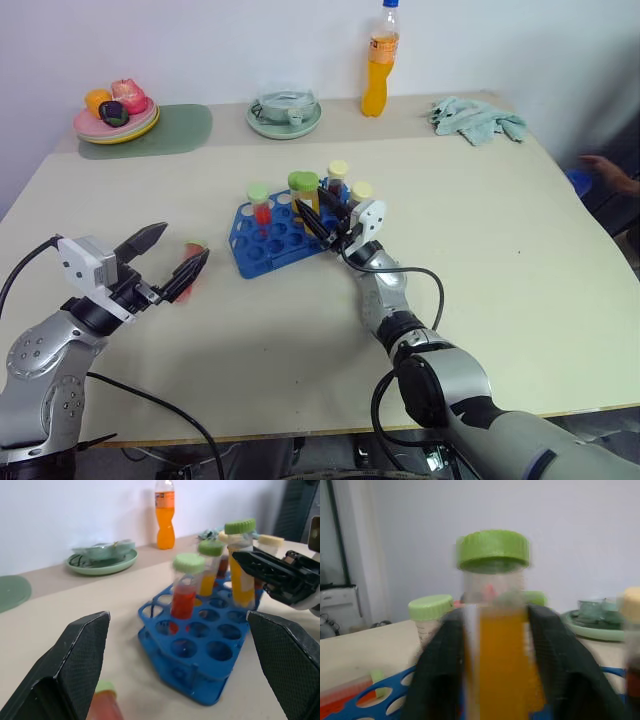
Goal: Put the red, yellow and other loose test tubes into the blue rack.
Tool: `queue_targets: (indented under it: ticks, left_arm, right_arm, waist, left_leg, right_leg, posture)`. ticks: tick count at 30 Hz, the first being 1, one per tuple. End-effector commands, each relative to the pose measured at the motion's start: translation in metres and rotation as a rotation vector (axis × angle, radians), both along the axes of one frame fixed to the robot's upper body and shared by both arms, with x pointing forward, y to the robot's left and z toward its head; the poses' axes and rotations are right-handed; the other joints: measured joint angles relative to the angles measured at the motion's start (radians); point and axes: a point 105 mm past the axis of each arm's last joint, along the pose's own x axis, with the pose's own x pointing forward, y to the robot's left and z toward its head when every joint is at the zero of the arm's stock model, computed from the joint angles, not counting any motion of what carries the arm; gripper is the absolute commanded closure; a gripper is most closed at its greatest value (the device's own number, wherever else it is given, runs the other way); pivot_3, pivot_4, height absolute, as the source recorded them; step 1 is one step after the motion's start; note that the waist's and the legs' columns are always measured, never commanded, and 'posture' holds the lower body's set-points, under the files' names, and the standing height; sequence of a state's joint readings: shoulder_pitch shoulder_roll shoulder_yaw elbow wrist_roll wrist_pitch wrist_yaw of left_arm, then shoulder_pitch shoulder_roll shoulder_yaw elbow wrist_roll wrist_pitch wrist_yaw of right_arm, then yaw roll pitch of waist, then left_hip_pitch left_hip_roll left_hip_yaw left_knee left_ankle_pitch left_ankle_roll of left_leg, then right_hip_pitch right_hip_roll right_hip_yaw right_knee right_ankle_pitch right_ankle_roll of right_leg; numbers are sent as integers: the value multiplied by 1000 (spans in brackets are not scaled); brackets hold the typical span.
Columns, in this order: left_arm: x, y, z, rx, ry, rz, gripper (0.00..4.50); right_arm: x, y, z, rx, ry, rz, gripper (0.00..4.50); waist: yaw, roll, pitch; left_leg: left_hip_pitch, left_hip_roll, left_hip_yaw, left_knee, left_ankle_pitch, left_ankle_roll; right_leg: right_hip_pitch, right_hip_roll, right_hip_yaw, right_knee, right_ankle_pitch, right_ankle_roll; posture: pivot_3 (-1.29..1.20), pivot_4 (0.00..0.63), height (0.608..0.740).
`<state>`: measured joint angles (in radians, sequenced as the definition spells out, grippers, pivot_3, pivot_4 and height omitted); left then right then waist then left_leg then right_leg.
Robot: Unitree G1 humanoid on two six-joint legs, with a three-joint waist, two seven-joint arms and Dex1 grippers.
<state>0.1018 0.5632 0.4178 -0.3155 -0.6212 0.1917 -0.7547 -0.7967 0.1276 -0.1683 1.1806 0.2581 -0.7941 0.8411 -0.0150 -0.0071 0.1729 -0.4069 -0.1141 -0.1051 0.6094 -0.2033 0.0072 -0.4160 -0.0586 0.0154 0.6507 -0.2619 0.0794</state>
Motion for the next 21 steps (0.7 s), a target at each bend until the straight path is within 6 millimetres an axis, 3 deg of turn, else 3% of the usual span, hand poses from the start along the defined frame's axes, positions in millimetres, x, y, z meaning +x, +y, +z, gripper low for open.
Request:
queue_targets:
  ticks: [1, 2, 13, 17, 21]
  left_arm:
    - [0, -4, 13, 8, -40, -7, 0]
    - [0, -4, 13, 7, -41, -8, 0]
    - [5, -5, 14, -38, -19, 45, 0]
    - [3, 5, 5, -100, 49, 115, 0]
    - [1, 16, 2, -139, 77, 195, 0]
  right_arm:
    - [-3, 2, -3, 27, 7, -16, 239]
    - [-2, 1, -2, 30, 0, -34, 58]
    - [-4, -7, 15, 1, -107, -44, 58]
    - [-15, -12, 14, -52, -147, 38, 58]
    - [-36, -32, 8, -169, -157, 116, 58]
  waist:
    - [-1, 0, 0]
    - [-1, 0, 0]
    - [0, 0, 0]
    - [0, 0, 0]
    - [6, 0, 0]
  left_leg:
    - [1, 0, 0, -1, 0, 0]
    - [1, 0, 0, -1, 0, 0]
    - [2, 0, 0, -1, 0, 0]
    - [1, 0, 0, -1, 0, 0]
    - [1, 0, 0, -1, 0, 0]
  right_leg:
    - [1, 0, 0, 0, 0, 0]
    - [1, 0, 0, 0, 0, 0]
    - [1, 0, 0, 0, 0, 0]
    - [1, 0, 0, 0, 0, 0]
    - [1, 0, 0, -1, 0, 0]
  posture:
    - [0, 150, 740]
    - [0, 150, 740]
    - [0, 150, 740]
    - [0, 150, 740]
    - [0, 150, 740]
